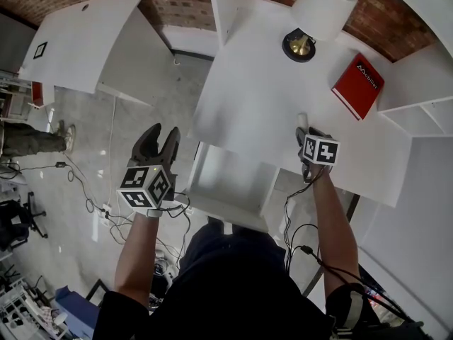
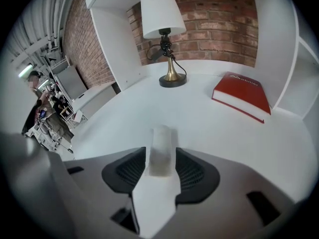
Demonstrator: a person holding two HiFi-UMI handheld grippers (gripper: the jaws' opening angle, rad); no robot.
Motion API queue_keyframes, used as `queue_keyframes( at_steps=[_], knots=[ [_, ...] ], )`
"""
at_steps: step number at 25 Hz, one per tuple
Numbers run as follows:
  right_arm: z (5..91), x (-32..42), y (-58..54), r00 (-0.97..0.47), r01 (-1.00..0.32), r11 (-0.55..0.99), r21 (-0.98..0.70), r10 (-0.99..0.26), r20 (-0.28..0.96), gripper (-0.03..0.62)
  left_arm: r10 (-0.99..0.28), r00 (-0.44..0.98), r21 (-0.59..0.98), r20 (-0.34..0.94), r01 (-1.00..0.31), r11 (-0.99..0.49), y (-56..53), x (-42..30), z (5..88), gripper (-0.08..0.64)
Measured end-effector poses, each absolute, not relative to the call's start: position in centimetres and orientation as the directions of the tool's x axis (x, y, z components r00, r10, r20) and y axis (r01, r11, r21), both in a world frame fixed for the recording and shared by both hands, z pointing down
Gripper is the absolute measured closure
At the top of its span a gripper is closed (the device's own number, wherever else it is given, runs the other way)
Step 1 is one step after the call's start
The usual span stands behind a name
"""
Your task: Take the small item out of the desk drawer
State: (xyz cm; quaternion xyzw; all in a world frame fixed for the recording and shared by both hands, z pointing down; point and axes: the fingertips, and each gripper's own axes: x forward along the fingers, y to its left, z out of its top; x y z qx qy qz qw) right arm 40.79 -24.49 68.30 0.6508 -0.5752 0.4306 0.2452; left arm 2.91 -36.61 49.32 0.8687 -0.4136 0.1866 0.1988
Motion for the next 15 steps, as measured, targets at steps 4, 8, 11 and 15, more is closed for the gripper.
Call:
queue_keyframes(
  at_steps=[4,8,11,15],
  knots=[
    [66.8,40.7,-24.8,-0.021,-0.954,-0.228,-0.192,-0.592,0.806,0.400,-0.642,0.598,0.193,0.479,-0.785,-0.588,-36.5,2.7,48.9,0.360],
    [65.1,40.9,-24.1,0.017,-0.951,-0.252,-0.178,-0.620,0.785,0.405,-0.640,0.613,0.194,0.464,-0.775,-0.601,-36.3,2.3,48.2,0.360],
    [62.9,41.1,-23.4,0.066,-0.945,-0.283,-0.164,-0.657,0.751,0.417,-0.639,0.627,0.192,0.445,-0.764,-0.616,-36.2,1.8,47.1,0.360],
    [59.3,41.6,-22.2,0.138,-0.936,-0.321,-0.141,-0.708,0.693,0.425,-0.639,0.649,0.187,0.413,-0.747,-0.638,-36.1,1.2,45.2,0.360]
  ],
)
